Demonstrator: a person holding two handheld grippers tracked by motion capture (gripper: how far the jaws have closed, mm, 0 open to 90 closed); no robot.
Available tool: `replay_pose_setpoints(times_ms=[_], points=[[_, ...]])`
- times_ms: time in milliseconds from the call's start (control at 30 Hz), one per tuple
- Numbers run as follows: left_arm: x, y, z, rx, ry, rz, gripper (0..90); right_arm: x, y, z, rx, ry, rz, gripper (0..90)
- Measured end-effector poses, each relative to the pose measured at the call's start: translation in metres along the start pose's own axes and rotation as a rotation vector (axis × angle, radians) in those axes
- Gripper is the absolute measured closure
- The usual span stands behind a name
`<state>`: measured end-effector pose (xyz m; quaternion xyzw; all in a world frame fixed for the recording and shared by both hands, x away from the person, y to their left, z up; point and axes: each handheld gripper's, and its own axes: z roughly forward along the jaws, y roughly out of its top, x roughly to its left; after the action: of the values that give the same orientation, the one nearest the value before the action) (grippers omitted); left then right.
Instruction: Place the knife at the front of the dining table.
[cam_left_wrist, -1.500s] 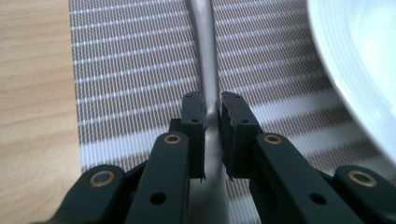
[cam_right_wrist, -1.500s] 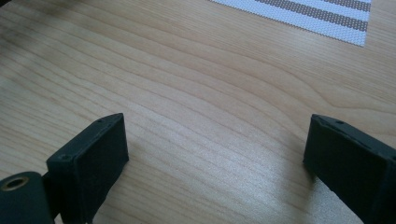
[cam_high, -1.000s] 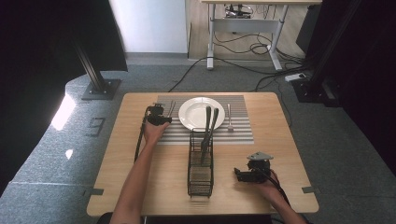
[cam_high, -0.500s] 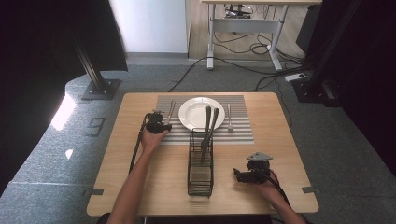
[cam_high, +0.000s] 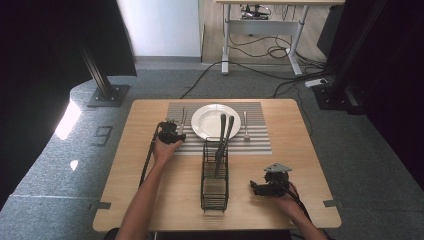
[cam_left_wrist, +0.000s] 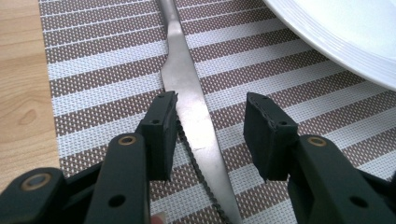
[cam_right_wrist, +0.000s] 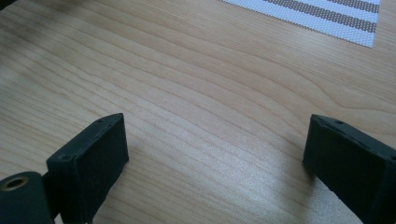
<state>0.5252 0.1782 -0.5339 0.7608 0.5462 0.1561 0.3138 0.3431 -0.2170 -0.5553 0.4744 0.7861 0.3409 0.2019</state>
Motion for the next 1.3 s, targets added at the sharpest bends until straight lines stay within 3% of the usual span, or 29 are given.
replay_pose_setpoints(times_ms=[267,433,667,867,1133,1300], points=[[0.002,0.0,-0.005,-0.018,-0.003,0.002,43.4,0.0,0.0,0.0,-0.001,-0.003,-0.001,6.6],[0.006,0.0,-0.014,-0.054,-0.025,-0.017,37.0,0.0,0.0,0.0,0.0,-0.001,0.001,6.5],[0.01,0.0,-0.017,-0.067,-0.054,-0.037,33.2,0.0,0.0,0.0,-0.001,-0.004,0.0,6.6],[0.006,-0.001,-0.03,-0.061,-0.058,0.011,29.4,0.0,0.0,0.0,-0.001,-0.003,0.001,6.6],[0.005,-0.008,-0.054,-0.106,-0.09,0.022,28.4,0.0,0.0,0.0,-0.001,-0.004,0.0,6.7],[-0.005,-0.02,-0.081,-0.152,-0.133,0.056,27.9,0.001,0.0,-0.001,0.001,-0.004,0.004,6.7]])
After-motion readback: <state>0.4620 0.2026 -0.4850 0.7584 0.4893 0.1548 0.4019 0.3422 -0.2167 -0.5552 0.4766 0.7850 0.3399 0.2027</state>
